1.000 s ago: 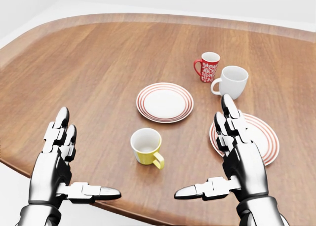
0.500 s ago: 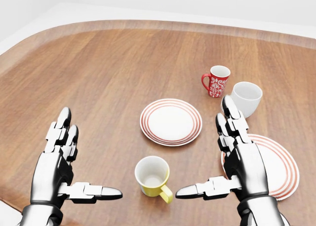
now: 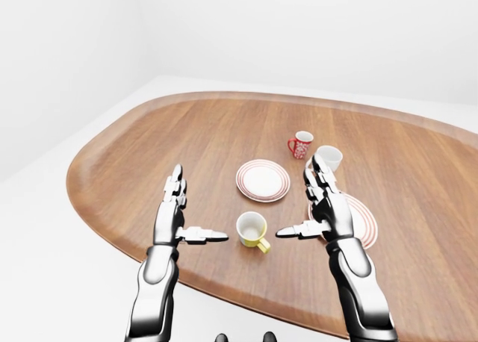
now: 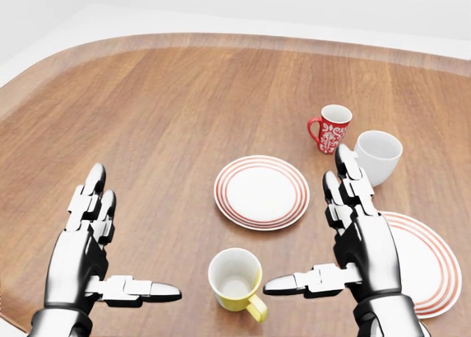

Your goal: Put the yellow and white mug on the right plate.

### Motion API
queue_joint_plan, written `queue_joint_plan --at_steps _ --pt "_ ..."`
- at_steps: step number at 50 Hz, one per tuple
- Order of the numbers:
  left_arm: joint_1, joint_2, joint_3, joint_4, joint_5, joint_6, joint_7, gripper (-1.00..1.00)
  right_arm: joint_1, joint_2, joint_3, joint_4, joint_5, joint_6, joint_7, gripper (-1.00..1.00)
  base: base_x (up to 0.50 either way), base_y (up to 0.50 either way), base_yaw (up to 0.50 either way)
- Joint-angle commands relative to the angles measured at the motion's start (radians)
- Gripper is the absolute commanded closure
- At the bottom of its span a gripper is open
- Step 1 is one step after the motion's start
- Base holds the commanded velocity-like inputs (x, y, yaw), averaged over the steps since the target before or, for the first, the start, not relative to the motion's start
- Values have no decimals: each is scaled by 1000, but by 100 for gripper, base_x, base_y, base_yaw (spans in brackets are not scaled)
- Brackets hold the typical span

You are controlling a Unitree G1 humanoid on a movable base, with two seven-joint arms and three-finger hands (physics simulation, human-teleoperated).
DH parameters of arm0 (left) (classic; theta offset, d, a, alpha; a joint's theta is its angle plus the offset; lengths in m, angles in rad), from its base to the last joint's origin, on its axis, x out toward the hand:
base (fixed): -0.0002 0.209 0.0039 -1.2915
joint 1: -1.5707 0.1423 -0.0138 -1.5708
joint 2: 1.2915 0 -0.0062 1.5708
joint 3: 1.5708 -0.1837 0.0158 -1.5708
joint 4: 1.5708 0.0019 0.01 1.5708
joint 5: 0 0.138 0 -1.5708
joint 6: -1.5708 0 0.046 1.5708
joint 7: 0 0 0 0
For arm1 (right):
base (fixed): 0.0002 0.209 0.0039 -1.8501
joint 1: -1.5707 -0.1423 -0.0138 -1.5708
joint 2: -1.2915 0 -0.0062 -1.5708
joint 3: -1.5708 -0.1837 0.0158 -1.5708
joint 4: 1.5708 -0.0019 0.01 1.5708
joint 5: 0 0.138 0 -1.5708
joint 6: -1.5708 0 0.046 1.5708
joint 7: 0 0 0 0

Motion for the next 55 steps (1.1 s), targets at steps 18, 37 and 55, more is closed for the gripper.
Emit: queue_joint_plan --at_steps 18,37,55 --pt "-7 -1 2 -12 1 0 -3 -100 -77 -11 -30 0 56 0 -65 -100 5 1 0" --pt "-5 -1 1 -9 4 0 -4 -100 -16 -20 13 -125 -7 0 58 -100 9 3 0" --pt "-8 5 14 -34 0 0 -11 -100 -135 -30 1 -37 -52 0 2 -100 8 2 0"
